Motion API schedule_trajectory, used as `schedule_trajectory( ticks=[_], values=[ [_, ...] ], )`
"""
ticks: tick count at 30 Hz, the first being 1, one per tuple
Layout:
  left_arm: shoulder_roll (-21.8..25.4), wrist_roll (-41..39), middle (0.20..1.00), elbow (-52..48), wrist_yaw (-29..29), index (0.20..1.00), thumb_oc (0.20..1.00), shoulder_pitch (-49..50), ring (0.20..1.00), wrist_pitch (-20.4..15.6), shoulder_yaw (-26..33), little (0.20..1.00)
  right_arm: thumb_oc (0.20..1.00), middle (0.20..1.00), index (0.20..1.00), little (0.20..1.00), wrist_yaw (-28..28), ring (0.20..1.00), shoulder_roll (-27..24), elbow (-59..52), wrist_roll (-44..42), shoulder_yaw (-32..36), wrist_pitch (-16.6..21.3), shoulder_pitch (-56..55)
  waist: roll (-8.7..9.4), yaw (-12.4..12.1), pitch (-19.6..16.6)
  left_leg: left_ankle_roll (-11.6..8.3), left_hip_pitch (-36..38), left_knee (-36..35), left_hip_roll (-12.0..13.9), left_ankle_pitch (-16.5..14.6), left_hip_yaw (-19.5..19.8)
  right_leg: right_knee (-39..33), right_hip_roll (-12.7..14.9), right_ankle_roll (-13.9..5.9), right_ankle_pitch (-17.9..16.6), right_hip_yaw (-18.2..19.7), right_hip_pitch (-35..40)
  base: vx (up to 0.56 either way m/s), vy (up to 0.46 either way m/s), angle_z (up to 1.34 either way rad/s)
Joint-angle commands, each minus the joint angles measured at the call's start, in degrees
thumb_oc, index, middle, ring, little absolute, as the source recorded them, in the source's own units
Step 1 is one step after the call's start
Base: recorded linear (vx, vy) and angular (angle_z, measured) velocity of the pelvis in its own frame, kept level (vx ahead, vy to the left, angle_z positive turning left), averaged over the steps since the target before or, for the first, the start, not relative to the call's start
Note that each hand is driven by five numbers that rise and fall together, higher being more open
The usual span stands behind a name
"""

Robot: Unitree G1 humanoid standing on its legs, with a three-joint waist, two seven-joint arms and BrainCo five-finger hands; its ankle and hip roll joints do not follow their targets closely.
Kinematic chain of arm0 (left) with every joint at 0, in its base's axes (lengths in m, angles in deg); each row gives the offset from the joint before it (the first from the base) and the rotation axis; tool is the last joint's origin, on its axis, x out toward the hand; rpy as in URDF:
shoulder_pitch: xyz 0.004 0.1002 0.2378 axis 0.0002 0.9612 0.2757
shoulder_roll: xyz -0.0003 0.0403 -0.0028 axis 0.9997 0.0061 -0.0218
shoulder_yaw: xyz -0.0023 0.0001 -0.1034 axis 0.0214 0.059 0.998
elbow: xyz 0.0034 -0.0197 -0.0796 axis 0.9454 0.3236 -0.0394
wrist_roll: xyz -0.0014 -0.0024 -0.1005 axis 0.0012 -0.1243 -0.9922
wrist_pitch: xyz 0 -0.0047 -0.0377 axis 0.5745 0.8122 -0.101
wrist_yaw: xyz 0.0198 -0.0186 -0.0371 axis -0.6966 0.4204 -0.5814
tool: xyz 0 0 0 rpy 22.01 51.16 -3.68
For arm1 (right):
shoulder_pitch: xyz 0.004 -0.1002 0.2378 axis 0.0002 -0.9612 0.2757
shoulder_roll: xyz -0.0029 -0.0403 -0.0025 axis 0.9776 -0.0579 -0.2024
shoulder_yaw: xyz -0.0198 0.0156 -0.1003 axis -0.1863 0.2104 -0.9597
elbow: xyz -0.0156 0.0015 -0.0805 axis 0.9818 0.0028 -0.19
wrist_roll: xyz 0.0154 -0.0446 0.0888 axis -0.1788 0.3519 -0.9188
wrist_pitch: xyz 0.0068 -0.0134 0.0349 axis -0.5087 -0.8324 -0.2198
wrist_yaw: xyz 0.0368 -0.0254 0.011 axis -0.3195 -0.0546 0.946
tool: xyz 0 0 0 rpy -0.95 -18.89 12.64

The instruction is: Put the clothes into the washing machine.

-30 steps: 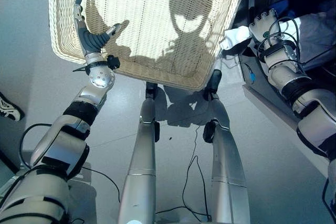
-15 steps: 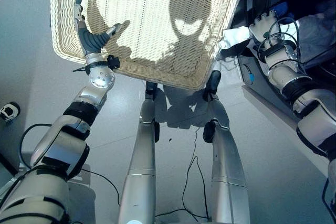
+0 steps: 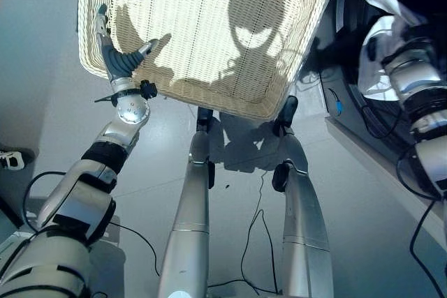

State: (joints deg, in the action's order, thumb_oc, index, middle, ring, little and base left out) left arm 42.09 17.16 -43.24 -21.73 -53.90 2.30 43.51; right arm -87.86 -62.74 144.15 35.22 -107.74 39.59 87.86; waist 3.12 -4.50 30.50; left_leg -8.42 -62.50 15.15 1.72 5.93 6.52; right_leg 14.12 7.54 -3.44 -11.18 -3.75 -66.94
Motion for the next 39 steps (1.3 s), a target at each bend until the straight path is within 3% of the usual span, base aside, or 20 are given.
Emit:
schedule_trajectory(
  ticks=[1, 3, 4, 5, 8, 9, 10, 11, 14, 16, 17, 18, 19, 21, 22, 26, 27, 29, 34, 39],
  values=[
    [0.4, 2.2, 1.0, -1.76, -2.65, 1.0, 1.0, 1.5, 1.0, -1.95, 5.46, 1.0, 0.2, 0.2, 0.2, 0.2, -8.56, 0.2, -8.04, 3.23, -11.12, -1.39, 5.04, -4.78, -3.54, 3.14, -0.7, 5.61, 1.86, -3.89, -5.63, 0.22, -1.68, 1.51, -7.15, -4.15, 1.94, -5.29, 2.95, 0.0, -0.03, -0.01],
    [0.89, 2.15, 1.0, -2.19, -3.09, 1.0, 1.0, 2.13, 1.0, -1.83, 5.45, 1.0, 0.2, 0.2, 0.2, 0.2, -10.64, 0.2, -9.26, 1.79, -15.42, 0.45, 7.99, -5.23, -3.12, 3.43, -0.7, 5.59, 2.11, -3.91, -5.43, -0.04, -1.53, 1.55, -7.29, -4.16, 2.01, -5.17, 3.18, 0.0, -0.044, -0.01],
    [1.84, 1.85, 1.0, -2.61, -3.07, 1.0, 1.0, 3.37, 1.0, -2.08, 5.71, 1.0, 0.2, 0.2, 0.2, 0.2, -14.53, 0.2, -11.38, 0.2, -21.53, 2.63, 13.17, -5.2, -2.51, 3.76, -0.7, 5.47, 2.78, -3.9, -5.24, -0.51, -1.3, 1.49, -7.64, -4.08, 2.29, -4.95, 3.87, 0.0, -0.048, -0.01],
    [2.03, 1.81, 1.0, -2.64, -3.01, 1.0, 1.0, 3.7, 1.0, -2.26, 5.8, 1.0, 0.2, 0.2, 0.2, 0.2, -15.03, 0.2, -11.78, -0.15, -22.55, 3.13, 13.67, -5.23, -2.36, 3.81, -0.7, 5.45, 2.95, -3.91, -5.21, -0.61, -1.28, 1.47, -7.73, -4.05, 2.35, -4.92, 4.04, 0.0, -0.052, -0.01],
    [3.18, 1.61, 1.0, -2.86, -2.71, 1.0, 1.0, 6.52, 1.0, -4.03, 6.89, 1.0, 0.2, 0.2, 0.2, 0.2, -19.38, 0.2, -15.24, -1.02, -28.27, 7.24, 22.47, -6.94, -1.58, 4.37, -0.7, 5.41, 3.83, -4.23, -4.81, -0.88, -1.33, 1.49, -8.17, -3.95, 2.58, -4.86, 4.9, 0.0, -0.04, -0.04],
    [3.4, 1.69, 1.0, -2.99, -2.88, 1.0, 1.0, 8.18, 1.0, -4.91, 7.56, 1.0, 0.2, 0.2, 0.2, 0.2, -23.51, 0.2, -16.72, -2.55, -28.55, 9.71, 27.08, -8.65, -1.15, 4.83, -0.7, 5.45, 4.32, -4.41, -4.57, -0.98, -1.41, 1.44, -8.43, -3.85, 2.7, -4.78, 5.41, 0.0, 0.0, 0.0],
    [3.45, 1.73, 1.0, -3.07, -2.91, 1.0, 1.0, 8.41, 1.0, -4.97, 7.58, 1.0, 0.2, 0.2, 0.2, 0.2, -24.25, 0.2, -16.81, -3.06, -28.38, 10.25, 27.51, -9.23, -1.04, 4.84, -0.7, 5.47, 4.42, -4.42, -4.55, -1.0, -1.44, 1.46, -8.48, -3.82, 2.72, -4.76, 5.49, 0.0, 0.0, 0.0],
    [3.55, 1.84, 1.0, -3.24, -2.93, 1.0, 1.0, 9.65, 1.0, -5.5, 8.18, 1.0, 0.2, 0.2, 0.2, 0.2, -31.21, 0.2, -18.22, -5.05, -26.34, 12.24, 30.98, -10.45, -0.63, 5.2, -0.7, 5.52, 4.88, -4.58, -4.37, -1.11, -1.57, 1.5, -8.82, -3.63, 3.02, -4.62, 5.94, 0.0, 0.0, 0.0],
    [3.71, 1.58, 1.0, -3.16, -2.49, 1.0, 1.0, 10.33, 1.0, -6.0, 8.73, 1.0, 0.2, 0.2, 0.2, 0.2, -35.44, 0.2, -19.59, -6.2, -24.29, 13.81, 32.1, -11.44, -0.39, 5.49, -0.7, 5.43, 5.31, -4.88, -4.06, -1.01, -1.77, 1.53, -9.06, -3.57, 3.23, -4.43, 6.36, 0.0, 0.003, -0.01],
    [4.03, 0.87, 1.0, -2.81, -1.6, 1.0, 1.0, 10.19, 1.0, -6.07, 8.77, 1.0, 0.2, 0.2, 0.2, 0.2, -36.53, 0.2, -20.98, -6.88, -24.25, 14.12, 31.19, -11.6, -0.18, 5.65, -0.7, 5.37, 5.62, -4.73, -4.0, -0.97, -1.78, 1.58, -9.19, -3.46, 3.57, -4.29, 6.86, 0.0, 0.0, 0.0],
    [4.28, 0.45, 1.0, -2.59, -0.93, 1.0, 1.0, 9.86, 1.0, -6.1, 8.7, 1.0, 0.451, 0.451, 0.451, 0.451, -35.9, 0.451, -21.44, -6.26, -25.26, 13.52, 29.95, -10.92, -0.12, 5.49, -0.7, 5.42, 5.82, -4.72, -4.2, -1.04, -1.6, 1.42, -9.19, -3.43, 3.67, -4.25, 7.07, 0.0, 0.0, 0.0],
    [4.36, 0.35, 1.0, -2.47, -0.65, 1.0, 1.0, 9.78, 1.0, -6.19, 8.73, 1.0, 0.479, 0.479, 0.479, 0.479, -35.49, 0.479, -21.51, -5.9, -26.06, 13.26, 29.7, -10.64, -0.13, 5.44, -0.7, 5.43, 5.88, -4.75, -4.23, -1.05, -1.55, 1.37, -9.18, -3.41, 3.69, -4.25, 7.14, 0.0, 0.007, -0.03],
    [4.76, -0.42, 1.0, -1.73, 0.29, 1.0, 1.0, 9.2, 1.0, -6.34, 8.69, 1.0, 1.0, 1.0, 1.0, 1.0, -27.39, 1.0, -21.55, -2.54, -31.35, 12.89, 27.63, -10.3, -0.43, 5.44, -0.7, 5.26, 6.1, -4.99, -3.91, -0.65, -1.68, 1.53, -9.24, -3.4, 3.74, -4.18, 7.42, 0.0, 0.0, 0.0],
    [5.08, -1.02, 1.0, -1.38, 1.07, 1.0, 1.0, 8.46, 1.0, -6.07, 8.5, 1.0, 1.0, 1.0, 1.0, 1.0, -22.59, 1.0, -21.03, -0.47, -33.71, 12.49, 26.4, -10.41, -0.47, 5.25, -0.7, 5.31, 6.3, -5.02, -4.23, -0.66, -1.49, 1.19, -9.12, -3.39, 3.58, -4.14, 7.6, 0.0, 0.0, 0.0],
    [5.58, -1.95, 1.0, -0.46, 2.03, 1.0, 1.0, 6.89, 1.0, -5.56, 7.84, 1.0, 1.0, 1.0, 1.0, 1.0, -13.5, 1.0, -19.83, 2.14, -35.77, 11.45, 20.03, -10.57, -0.55, 5.14, -0.7, 5.33, 6.18, -4.87, -4.38, -0.57, -1.45, 0.83, -8.96, -3.33, 3.3, -4.15, 7.65, 0.0, -0.021, 0.04],
    [5.32, -2.32, 1.0, 0.76, 2.08, 1.0, 1.0, 3.96, 1.0, -4.51, 6.0, 1.0, 1.0, 1.0, 1.0, 1.0, -8.48, 1.0, -16.97, 5.19, -35.49, 8.77, 17.43, -10.31, -0.78, 4.7, -0.7, 5.62, 5.61, -4.51, -4.92, -0.5, -1.12, 0.66, -8.77, -3.14, 3.08, -4.24, 7.17, 0.01, -0.025, 0.05],
    [5.08, -2.27, 1.0, 1.51, 2.41, 1.0, 1.0, 2.71, 1.0, -4.12, 5.34, 1.0, 1.0, 1.0, 1.0, 1.0, -5.6, 1.0, -15.58, 6.74, -33.63, 7.22, 13.99, -9.69, -0.94, 4.39, -0.7, 5.57, 5.73, -4.41, -5.0, -0.45, -1.32, 0.67, -8.64, -3.17, 2.99, -4.38, 7.25, 0.0, 0.0, 0.0],
    [4.64, -2.36, 1.0, 2.05, 2.05, 1.0, 1.0, 1.21, 1.0, -3.54, 4.1, 1.0, 1.0, 1.0, 1.0, 1.0, -8.02, 1.0, -14.83, 7.92, -21.91, 3.32, 9.41, -7.42, -1.2, 4.04, -0.7, 5.61, 5.71, -4.42, -5.15, -0.38, -1.38, 0.46, -8.44, -3.19, 2.84, -4.48, 7.3, 0.0, 0.0, 0.0],
    [4.92, -3.19, 1.0, 1.93, 2.33, 1.0, 1.0, -0.25, 1.0, -2.93, 2.93, 1.0, 1.0, 1.0, 1.0, 1.0, -13.24, 1.0, -14.27, 7.95, -16.66, -4.49, 4.78, -0.07, -1.94, 3.49, -0.7, 5.66, 5.33, -4.16, -5.22, -0.53, -1.32, 0.68, -8.17, -3.3, 3.08, -4.62, 6.94, 0.0, 0.002, -0.01],
    [4.95, -3.3, 1.0, 0.29, 1.96, 1.0, 1.0, 1.06, 1.0, -3.25, 3.63, 1.0, 1.0, 1.0, 1.0, 1.0, -16.93, 1.0, -14.05, 4.14, -17.37, -5.42, 8.75, 2.93, -2.24, 3.51, -0.7, 5.76, 5.28, -4.52, -5.18, -0.69, -1.71, 0.5, -8.16, -3.49, 3.27, -4.7, 6.91, -0.01, 0.017, 0.0]
  ],
)
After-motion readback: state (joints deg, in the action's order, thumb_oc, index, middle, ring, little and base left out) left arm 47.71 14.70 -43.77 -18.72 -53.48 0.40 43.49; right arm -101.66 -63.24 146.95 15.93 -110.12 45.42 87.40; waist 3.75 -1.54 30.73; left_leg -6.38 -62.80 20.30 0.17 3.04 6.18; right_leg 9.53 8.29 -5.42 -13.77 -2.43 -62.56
